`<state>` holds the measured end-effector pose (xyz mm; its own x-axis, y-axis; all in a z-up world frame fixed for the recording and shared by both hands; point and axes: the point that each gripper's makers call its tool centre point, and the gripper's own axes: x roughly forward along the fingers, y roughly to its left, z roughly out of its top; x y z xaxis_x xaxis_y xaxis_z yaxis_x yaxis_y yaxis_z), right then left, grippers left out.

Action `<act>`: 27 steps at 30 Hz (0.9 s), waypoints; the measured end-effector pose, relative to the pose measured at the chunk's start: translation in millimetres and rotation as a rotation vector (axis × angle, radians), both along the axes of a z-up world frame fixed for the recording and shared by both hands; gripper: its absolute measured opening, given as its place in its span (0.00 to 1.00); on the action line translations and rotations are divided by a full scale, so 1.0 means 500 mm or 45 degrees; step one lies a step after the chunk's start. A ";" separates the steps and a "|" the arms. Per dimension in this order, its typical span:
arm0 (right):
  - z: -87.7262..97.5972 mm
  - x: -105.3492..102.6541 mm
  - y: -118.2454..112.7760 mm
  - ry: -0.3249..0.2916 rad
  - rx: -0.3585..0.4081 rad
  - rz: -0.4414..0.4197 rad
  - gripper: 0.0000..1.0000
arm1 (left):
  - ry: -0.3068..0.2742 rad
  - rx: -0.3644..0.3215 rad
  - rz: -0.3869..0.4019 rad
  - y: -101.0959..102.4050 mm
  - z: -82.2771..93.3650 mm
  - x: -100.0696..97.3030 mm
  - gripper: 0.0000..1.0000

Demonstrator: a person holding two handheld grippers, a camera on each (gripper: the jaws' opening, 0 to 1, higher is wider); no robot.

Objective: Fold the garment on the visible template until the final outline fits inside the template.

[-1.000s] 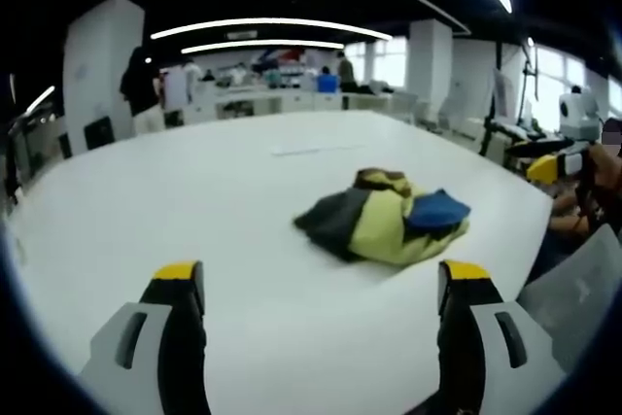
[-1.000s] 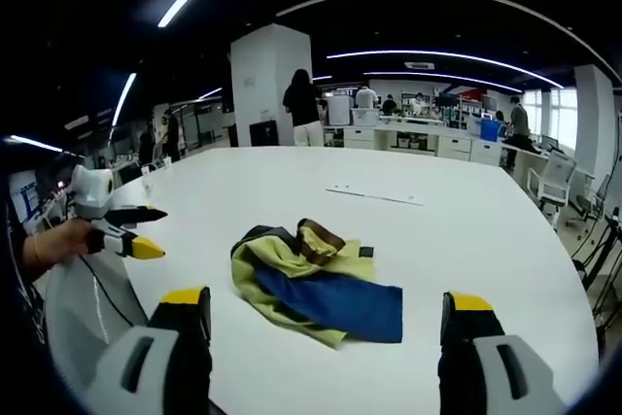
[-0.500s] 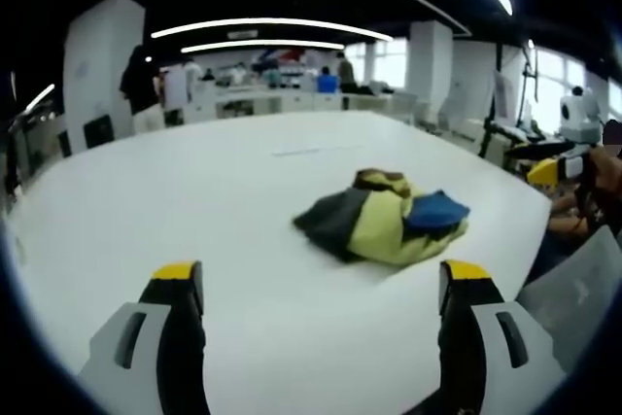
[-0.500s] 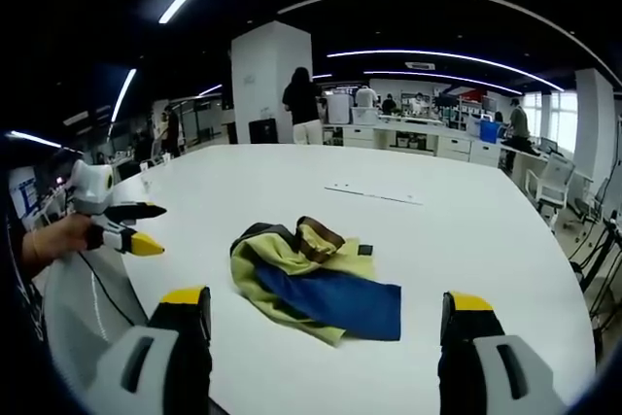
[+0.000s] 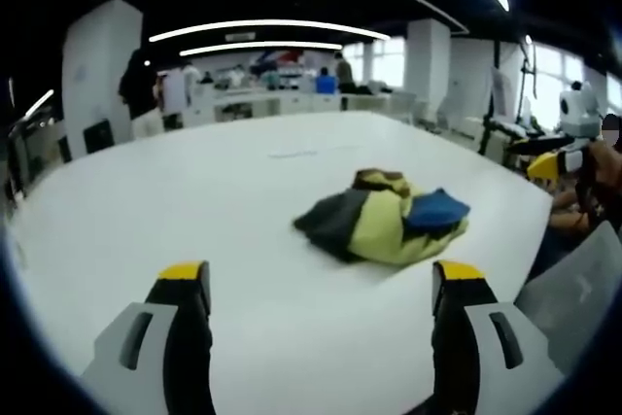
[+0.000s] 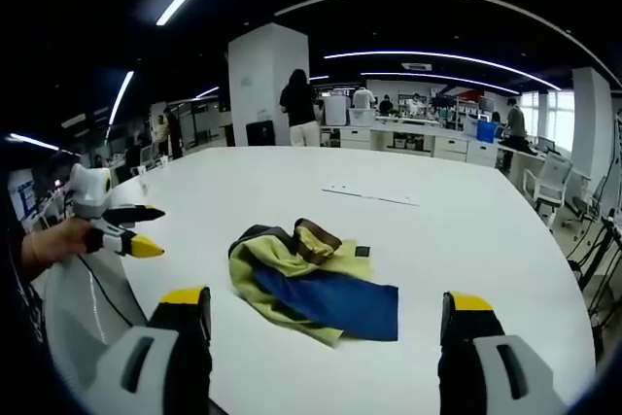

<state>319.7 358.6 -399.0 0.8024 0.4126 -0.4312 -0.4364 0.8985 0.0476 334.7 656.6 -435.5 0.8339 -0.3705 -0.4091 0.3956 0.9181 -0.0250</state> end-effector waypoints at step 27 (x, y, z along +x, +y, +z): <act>-0.058 0.062 0.036 0.062 0.087 0.128 0.75 | 0.022 0.079 -0.128 -0.074 -0.011 0.075 0.49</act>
<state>350.6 376.7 -427.8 0.7344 0.5193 -0.4370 -0.5195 0.8444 0.1304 372.4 619.4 -440.9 0.7863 -0.4255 -0.4480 0.4859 0.8737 0.0230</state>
